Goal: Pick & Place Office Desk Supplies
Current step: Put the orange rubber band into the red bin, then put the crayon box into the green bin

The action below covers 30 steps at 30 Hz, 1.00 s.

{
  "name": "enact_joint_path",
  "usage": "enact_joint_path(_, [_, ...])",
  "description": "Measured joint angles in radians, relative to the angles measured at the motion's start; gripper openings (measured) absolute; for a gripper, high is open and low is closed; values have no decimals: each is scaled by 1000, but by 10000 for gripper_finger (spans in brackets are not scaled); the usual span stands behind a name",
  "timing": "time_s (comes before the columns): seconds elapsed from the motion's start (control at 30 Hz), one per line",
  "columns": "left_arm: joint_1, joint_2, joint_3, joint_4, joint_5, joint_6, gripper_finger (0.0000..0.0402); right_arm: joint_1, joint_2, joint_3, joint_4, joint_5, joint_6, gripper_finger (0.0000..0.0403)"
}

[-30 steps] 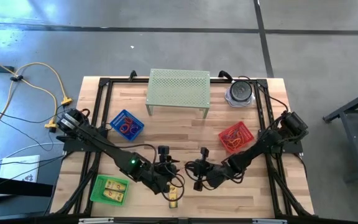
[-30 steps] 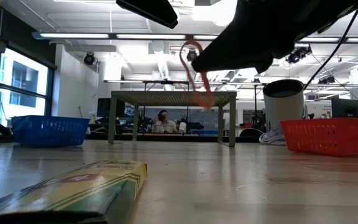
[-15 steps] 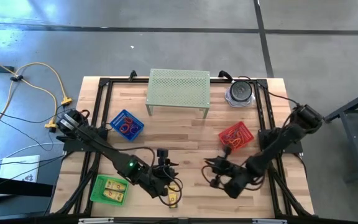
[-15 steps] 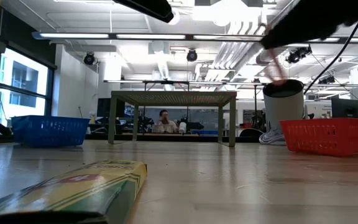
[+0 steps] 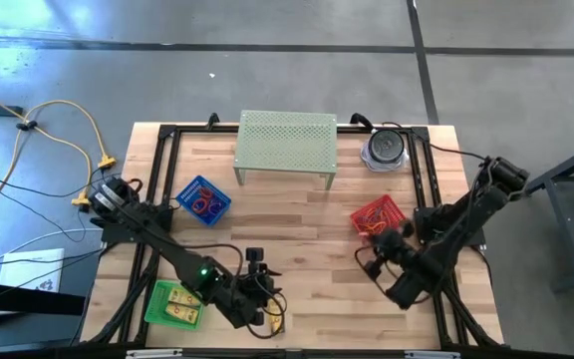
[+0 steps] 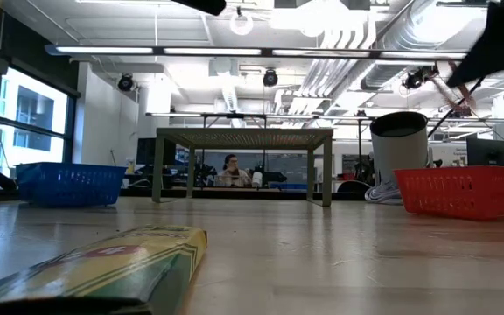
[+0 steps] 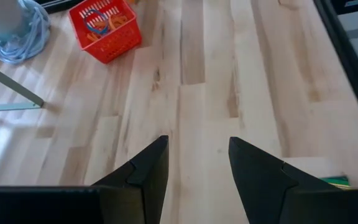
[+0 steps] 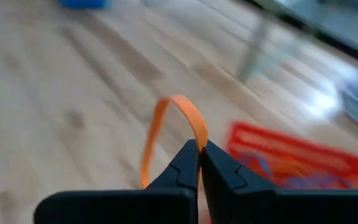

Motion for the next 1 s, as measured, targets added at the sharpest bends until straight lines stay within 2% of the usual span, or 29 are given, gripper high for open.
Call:
enact_joint_path(0.13, [-8,0,0,0,0,-17,160,-31,0,0,-245,-121,279,3])
enact_joint_path(0.23, [-12,0,0,-1,0,-34,160,-57,0,0,-318,-172,372,3])
enact_joint_path(0.37, [-19,0,0,0,16,-147,160,-106,0,0,-327,-239,375,3])
enact_joint_path(0.53, [-19,0,0,0,83,-393,160,-185,0,-1,-323,-276,322,16])
enact_joint_path(0.67, [-19,0,0,0,109,-507,160,-218,1,-21,-289,-281,230,60])
enact_joint_path(0.83, [-21,0,0,0,132,-610,160,-222,1,-31,-291,-289,194,142])
enact_joint_path(1.0, [-23,0,0,0,152,-622,160,-222,1,-31,-301,-260,135,213])
